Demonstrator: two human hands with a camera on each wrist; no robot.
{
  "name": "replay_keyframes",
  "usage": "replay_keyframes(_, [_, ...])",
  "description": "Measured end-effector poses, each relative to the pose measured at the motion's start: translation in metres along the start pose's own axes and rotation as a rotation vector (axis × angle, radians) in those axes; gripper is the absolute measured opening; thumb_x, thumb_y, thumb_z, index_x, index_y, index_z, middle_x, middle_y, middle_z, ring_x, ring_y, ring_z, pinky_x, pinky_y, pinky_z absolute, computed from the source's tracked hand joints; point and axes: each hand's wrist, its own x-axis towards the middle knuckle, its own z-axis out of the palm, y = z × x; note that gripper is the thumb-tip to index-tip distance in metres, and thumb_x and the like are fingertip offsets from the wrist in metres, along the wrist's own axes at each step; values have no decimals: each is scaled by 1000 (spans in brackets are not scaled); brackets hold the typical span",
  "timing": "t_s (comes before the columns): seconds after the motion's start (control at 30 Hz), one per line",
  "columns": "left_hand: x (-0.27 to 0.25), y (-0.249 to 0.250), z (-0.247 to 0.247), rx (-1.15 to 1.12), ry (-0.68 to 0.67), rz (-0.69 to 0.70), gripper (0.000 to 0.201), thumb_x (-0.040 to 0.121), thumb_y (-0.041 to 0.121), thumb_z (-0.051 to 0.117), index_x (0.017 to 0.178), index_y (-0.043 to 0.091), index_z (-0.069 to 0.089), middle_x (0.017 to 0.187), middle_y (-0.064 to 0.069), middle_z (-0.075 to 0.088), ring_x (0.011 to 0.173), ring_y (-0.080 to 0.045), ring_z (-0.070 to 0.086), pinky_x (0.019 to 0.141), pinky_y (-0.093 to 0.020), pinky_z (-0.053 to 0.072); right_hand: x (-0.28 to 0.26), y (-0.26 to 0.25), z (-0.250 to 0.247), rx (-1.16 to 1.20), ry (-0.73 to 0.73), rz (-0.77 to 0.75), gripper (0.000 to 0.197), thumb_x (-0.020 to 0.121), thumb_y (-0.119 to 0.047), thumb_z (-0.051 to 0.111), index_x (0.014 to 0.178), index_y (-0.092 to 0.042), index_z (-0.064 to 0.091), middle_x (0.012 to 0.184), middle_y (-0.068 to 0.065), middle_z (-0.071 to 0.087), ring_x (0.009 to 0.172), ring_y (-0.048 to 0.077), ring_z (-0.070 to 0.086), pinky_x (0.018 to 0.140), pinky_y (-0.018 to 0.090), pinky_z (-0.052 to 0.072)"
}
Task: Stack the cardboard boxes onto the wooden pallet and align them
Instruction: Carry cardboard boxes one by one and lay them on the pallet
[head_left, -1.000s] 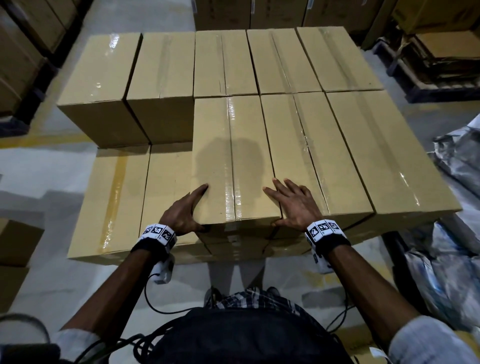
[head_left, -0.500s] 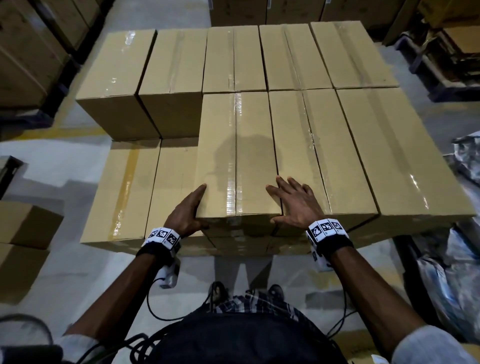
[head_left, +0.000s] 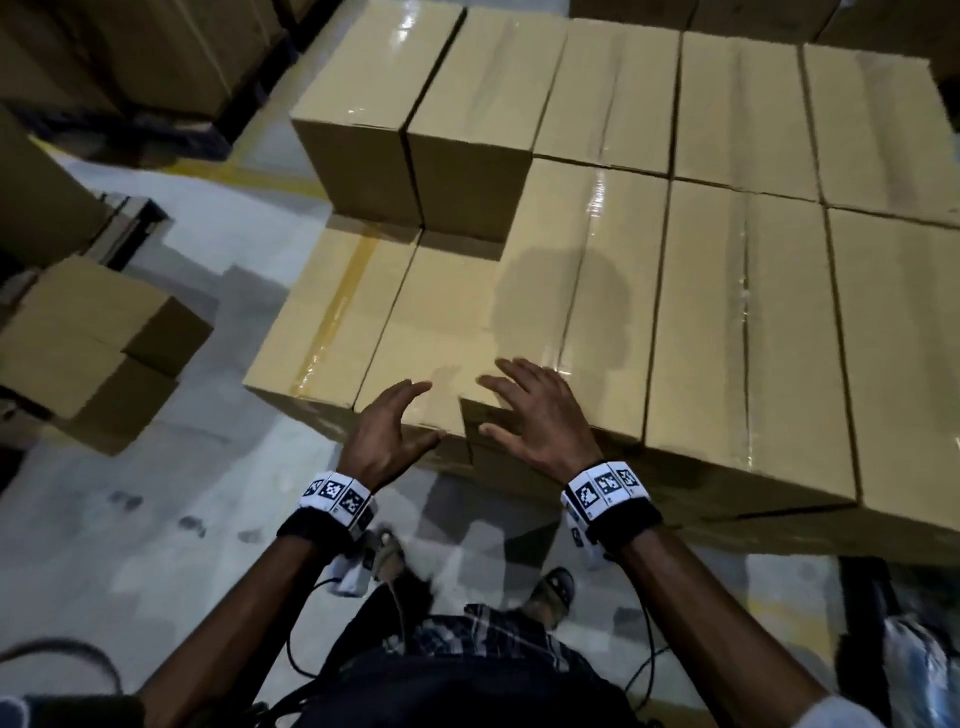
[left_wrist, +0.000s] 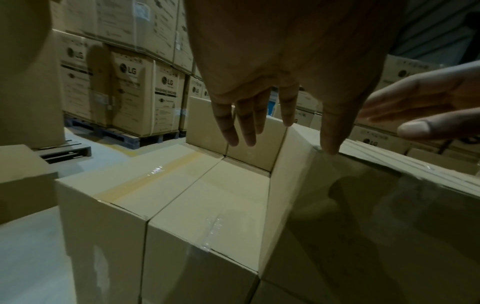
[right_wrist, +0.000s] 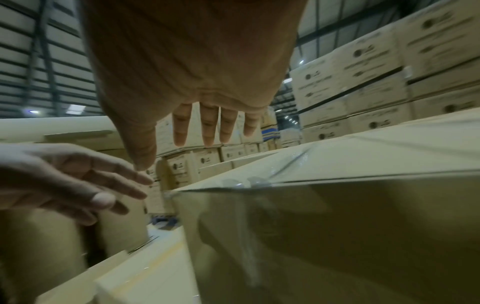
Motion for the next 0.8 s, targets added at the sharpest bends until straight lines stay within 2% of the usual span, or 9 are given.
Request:
replay_keyframes(0.1, [-6, -25, -28, -35, 43, -23, 63, 86, 36, 83, 143, 29, 58, 145, -2, 59, 129, -22, 58, 101, -31, 45, 25, -34, 22, 29, -40, -26, 61, 92, -46, 72, 148, -30, 53, 159, 4, 45, 148, 27, 37, 122, 47, 30])
replay_keyframes(0.23, [-14, -76, -73, -86, 77, -86, 56, 85, 48, 80, 137, 36, 62, 131, 0, 69, 118, -18, 66, 97, -38, 53, 70, -86, 56, 79, -59, -72, 57, 91, -44, 73, 143, -29, 58, 156, 5, 50, 145, 29, 43, 118, 44, 34])
replay_keyframes(0.43, [-30, -187, -161, -124, 172, -166, 60, 79, 60, 74, 135, 39, 62, 117, 6, 74, 106, -11, 69, 93, -35, 56, 161, -183, 126, 120, -119, -104, 56, 89, -49, 66, 142, -30, 59, 153, 4, 52, 140, 29, 48, 112, 48, 44])
replay_keyframes(0.57, [-38, -254, -221, -142, 257, -271, 62, 82, 49, 83, 138, 40, 58, 117, 6, 74, 107, -11, 69, 94, -34, 56, 220, -248, 163, 111, -184, -148, 59, 90, -53, 63, 144, -31, 57, 156, 2, 49, 142, 26, 45, 114, 46, 42])
replay_keyframes(0.8, [-27, -354, -311, -170, 356, -390, 69, 84, 51, 81, 144, 42, 50, 122, 5, 72, 108, -10, 67, 95, -32, 53, 334, -340, 211, 146, -261, -241, 57, 91, -51, 68, 144, -33, 56, 158, -1, 46, 144, 20, 42, 115, 40, 38])
